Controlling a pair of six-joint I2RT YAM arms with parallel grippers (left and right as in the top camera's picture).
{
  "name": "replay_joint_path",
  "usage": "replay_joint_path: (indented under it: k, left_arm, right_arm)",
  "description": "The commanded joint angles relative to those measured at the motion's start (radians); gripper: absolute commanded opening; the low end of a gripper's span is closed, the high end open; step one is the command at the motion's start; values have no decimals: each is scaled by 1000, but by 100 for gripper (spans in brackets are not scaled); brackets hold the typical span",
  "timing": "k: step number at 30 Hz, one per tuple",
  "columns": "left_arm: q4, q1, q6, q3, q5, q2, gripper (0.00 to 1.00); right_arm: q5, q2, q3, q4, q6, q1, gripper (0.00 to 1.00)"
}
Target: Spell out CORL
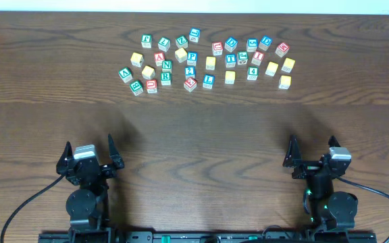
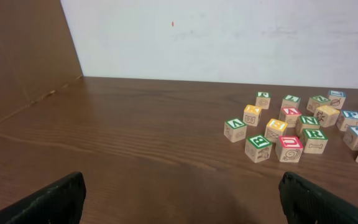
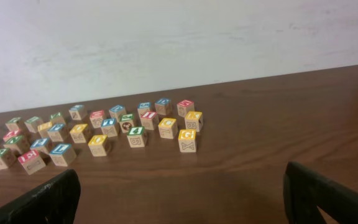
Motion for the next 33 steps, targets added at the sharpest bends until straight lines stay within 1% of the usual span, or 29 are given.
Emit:
replay_joint_path:
  k: [1, 5, 7, 11, 16, 20, 24, 25, 27, 28, 33]
  left_arm:
    - [-40, 4, 6, -14, -2, 1, 98]
    - [-48, 4, 6, 8, -1, 19, 98]
    - [-47, 4, 7, 22, 22, 42, 98]
    - [-47, 4, 7, 66, 59, 130, 98]
    - [-47, 4, 7, 171, 87, 274, 98]
    - [-56, 4, 6, 280, 137, 404, 98]
    - [-125, 4, 6, 442, 200, 564, 98]
    - [-157, 4, 6, 504, 213, 623, 98]
    - [-199, 4, 6, 569, 230, 682, 98]
    - [-241, 4, 6, 626, 239, 730, 98]
    - [-421, 4, 6, 874, 288, 921, 98]
  right_arm:
    - [5, -5, -2, 4, -11, -8, 99]
    - [-40, -5, -2, 4, -11, -8, 99]
    - [-62, -5, 0, 3, -11, -8, 99]
    - [-64, 11, 27, -1, -11, -8, 99]
    - [-73, 95, 87, -8, -11, -8, 99]
    - [-121, 206, 185, -22, -11, -8, 99]
    - [-121, 377, 344, -70, -30, -8, 99]
    - [-121, 441, 414, -107, -30, -8, 99]
    - [-126, 518, 506, -157, -29, -8, 99]
    - [-142, 574, 583, -194, -29, -8, 99]
    - [-146, 777, 841, -339, -30, -8, 99]
